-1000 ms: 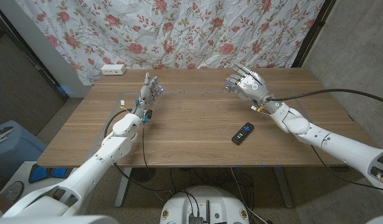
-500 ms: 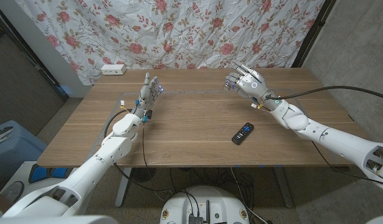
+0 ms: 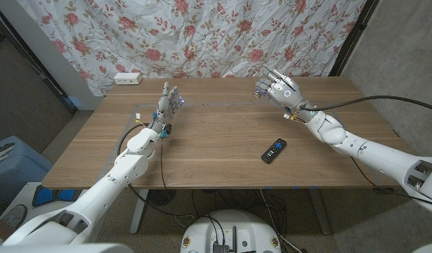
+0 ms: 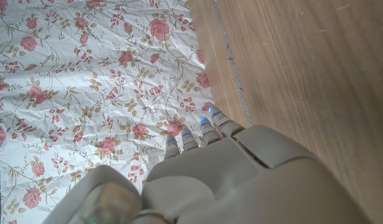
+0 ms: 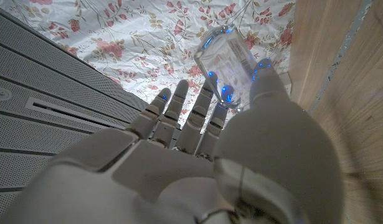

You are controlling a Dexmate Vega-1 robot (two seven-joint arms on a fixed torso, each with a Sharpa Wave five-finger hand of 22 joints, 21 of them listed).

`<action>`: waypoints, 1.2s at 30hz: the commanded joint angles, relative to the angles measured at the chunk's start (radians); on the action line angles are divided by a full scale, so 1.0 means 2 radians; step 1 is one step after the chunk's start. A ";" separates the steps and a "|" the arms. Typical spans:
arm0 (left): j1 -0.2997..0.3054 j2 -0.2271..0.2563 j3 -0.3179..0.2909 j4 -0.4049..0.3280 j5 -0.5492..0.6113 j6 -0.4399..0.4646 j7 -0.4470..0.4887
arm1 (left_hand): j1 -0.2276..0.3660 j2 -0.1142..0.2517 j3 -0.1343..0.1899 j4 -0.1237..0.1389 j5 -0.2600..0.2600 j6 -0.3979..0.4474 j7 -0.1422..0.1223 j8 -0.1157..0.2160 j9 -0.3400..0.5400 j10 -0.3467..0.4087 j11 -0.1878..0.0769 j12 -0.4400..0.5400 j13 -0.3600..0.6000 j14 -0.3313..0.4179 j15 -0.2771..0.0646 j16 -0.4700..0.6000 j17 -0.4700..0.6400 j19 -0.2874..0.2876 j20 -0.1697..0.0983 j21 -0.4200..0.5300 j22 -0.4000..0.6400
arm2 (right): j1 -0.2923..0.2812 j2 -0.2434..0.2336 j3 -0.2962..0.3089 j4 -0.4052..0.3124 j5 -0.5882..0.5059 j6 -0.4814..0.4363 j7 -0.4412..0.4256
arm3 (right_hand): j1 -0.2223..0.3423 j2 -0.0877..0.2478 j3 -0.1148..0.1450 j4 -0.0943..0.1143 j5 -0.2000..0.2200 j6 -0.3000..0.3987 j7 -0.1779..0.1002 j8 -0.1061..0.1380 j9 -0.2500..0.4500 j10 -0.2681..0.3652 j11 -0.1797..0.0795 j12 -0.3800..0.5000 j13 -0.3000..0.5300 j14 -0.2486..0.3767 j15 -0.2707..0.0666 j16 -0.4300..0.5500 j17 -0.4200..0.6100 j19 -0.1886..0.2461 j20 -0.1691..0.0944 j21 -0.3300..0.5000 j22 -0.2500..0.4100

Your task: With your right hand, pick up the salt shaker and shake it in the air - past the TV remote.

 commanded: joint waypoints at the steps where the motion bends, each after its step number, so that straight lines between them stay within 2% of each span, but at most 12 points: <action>1: 0.000 0.000 0.000 0.000 0.000 0.000 0.000 | -0.001 0.050 -0.003 0.003 0.002 0.001 -0.004 0.002 0.001 0.000 -0.004 0.002 0.002 0.002 -0.053 0.003 0.001 0.003 -0.012 0.000 0.003 | 0.005 0.015 0.017 0.021 -0.014 0.004 -0.006 | 0.039 0.032 -0.001 -0.003 0.003 0.004 -0.001 0.001 0.000 0.008 -0.013 -0.001 0.003 -0.003 -0.079 0.002 0.003 -0.003 -0.033 0.000 0.000; 14: 0.000 -0.001 0.000 0.001 0.000 0.000 0.000 | 0.000 0.050 -0.003 0.003 0.002 0.001 -0.005 0.002 0.001 0.001 -0.004 0.002 0.002 0.002 -0.053 0.003 0.001 0.003 -0.012 -0.001 0.002 | 0.012 0.029 0.022 0.044 -0.033 0.017 -0.006 | 0.041 0.033 -0.002 -0.002 0.003 0.009 -0.001 0.000 -0.001 0.006 -0.013 -0.001 0.006 -0.006 -0.077 0.003 0.005 -0.003 -0.032 0.001 0.000; 27: 0.000 0.000 0.000 0.000 0.000 0.000 0.000 | -0.001 0.050 -0.003 0.003 0.002 0.001 -0.005 0.002 0.001 0.001 -0.004 0.002 0.002 0.002 -0.053 0.003 0.001 0.003 -0.012 -0.001 0.003 | 0.029 0.019 -0.021 0.048 -0.017 0.016 -0.005 | 0.040 0.034 -0.004 0.000 0.003 0.015 0.000 -0.001 -0.002 0.005 -0.013 0.000 0.008 -0.007 -0.077 0.005 0.006 -0.004 -0.032 0.001 0.000; 36: 0.000 0.000 0.000 0.000 0.000 0.000 0.000 | 0.000 0.050 -0.003 0.003 0.002 0.001 -0.005 0.002 0.001 0.001 -0.004 0.002 0.002 0.002 -0.053 0.003 0.001 0.004 -0.012 -0.001 0.002 | 0.028 0.009 -0.044 0.033 -0.009 0.016 0.001 | 0.040 0.035 -0.005 0.000 0.003 0.018 -0.001 -0.002 -0.002 0.004 -0.013 0.000 0.008 -0.007 -0.076 0.005 0.006 -0.004 -0.031 0.001 0.000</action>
